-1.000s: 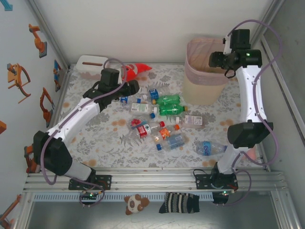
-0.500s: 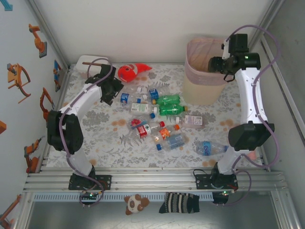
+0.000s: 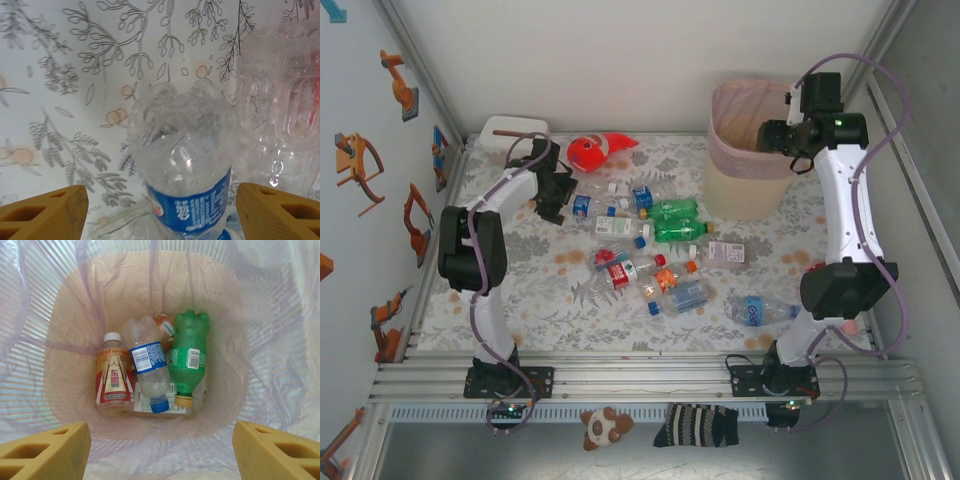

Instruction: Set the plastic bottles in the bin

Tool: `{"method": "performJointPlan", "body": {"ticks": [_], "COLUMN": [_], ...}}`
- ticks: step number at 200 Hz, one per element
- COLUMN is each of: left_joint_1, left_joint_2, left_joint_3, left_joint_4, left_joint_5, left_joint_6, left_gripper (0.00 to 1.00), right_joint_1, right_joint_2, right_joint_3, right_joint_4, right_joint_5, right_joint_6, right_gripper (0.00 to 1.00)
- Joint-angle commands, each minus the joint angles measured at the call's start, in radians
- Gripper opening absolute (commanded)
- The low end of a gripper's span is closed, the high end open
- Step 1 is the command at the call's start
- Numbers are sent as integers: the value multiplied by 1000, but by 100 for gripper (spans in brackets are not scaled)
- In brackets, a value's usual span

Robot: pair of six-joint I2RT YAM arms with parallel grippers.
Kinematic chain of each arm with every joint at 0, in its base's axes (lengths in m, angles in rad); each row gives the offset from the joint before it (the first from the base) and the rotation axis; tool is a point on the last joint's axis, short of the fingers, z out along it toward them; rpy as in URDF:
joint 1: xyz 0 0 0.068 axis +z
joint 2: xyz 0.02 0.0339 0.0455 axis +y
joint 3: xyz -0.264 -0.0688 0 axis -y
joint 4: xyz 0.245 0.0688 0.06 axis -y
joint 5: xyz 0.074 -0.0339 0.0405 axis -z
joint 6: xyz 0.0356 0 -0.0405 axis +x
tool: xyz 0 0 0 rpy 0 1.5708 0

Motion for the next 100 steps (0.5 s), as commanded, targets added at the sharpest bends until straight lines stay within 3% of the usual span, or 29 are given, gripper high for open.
{"method": "performJointPlan", "body": {"ticks": [1,100], "left_joint_1": [7,20], "left_joint_2": [32,145], "left_joint_3": [51,91], "left_joint_4": [4,-44], "left_joint_5": [48,44], "left_joint_6": [-35,-76], "left_gripper": [77,74], "right_joint_1": [10,10], "right_joint_2": [-36,-37], "right_joint_3": [-6,-22], "right_joint_4": [10,7], "right_joint_5": [-6,-10], "right_joint_6": [2,-2], "right_gripper": [74,74]}}
